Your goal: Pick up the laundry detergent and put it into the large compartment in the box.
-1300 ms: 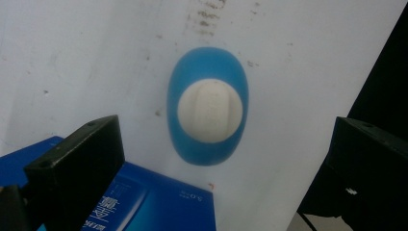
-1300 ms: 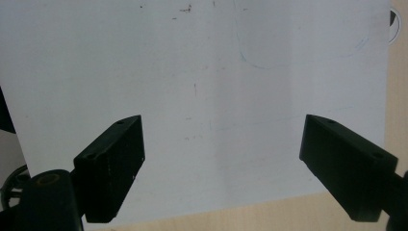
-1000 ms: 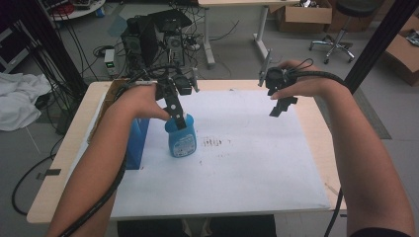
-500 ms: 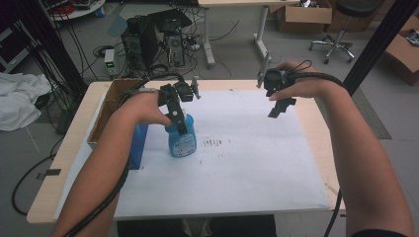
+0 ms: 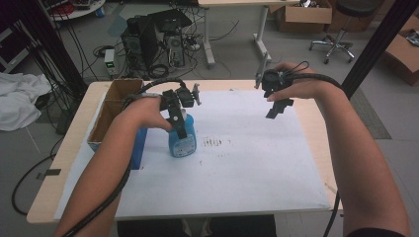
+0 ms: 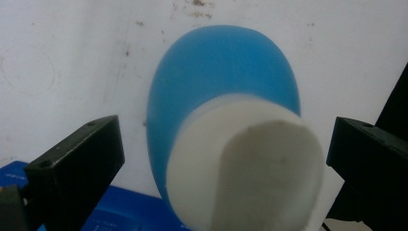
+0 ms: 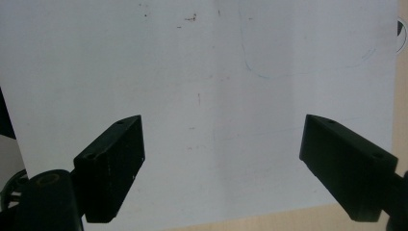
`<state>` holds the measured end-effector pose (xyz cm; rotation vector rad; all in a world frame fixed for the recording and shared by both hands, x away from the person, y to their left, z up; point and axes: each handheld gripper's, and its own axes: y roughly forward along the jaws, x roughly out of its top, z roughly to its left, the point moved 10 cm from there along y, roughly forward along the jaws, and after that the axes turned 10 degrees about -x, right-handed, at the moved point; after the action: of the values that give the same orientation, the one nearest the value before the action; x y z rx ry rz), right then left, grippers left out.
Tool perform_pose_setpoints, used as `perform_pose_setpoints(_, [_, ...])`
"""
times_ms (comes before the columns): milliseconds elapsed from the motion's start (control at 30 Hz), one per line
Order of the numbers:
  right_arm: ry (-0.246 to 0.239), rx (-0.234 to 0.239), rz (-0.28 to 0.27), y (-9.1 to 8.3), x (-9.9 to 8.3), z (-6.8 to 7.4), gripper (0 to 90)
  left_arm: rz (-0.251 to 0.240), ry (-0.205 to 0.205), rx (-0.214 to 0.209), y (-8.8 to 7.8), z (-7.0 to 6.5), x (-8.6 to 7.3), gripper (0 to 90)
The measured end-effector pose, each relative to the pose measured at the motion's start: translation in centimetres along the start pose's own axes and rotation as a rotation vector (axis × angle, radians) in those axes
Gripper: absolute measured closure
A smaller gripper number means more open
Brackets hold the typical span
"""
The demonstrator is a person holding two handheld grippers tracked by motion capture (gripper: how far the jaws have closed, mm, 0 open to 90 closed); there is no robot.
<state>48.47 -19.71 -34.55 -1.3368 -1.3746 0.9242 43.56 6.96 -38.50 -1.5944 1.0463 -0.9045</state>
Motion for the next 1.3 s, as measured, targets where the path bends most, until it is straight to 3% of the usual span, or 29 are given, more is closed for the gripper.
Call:
perform_pose_setpoints(600, [0.005,0.005,0.0,0.41,-0.16,-0.12,16.1,0.01,0.03,0.037,0.95,0.62,0.27,0.9])
perform_pose_setpoints(933, [0.012,0.008,-0.007,0.56,-0.23,-0.13,16.1,0.03,0.048,0.068,1.06,0.78,0.22,9.9])
perform_pose_setpoints(1300, [0.007,0.007,0.004,0.81,-0.22,-0.16,16.1,0.031,0.047,0.073,0.98,0.76,0.24,15.4])
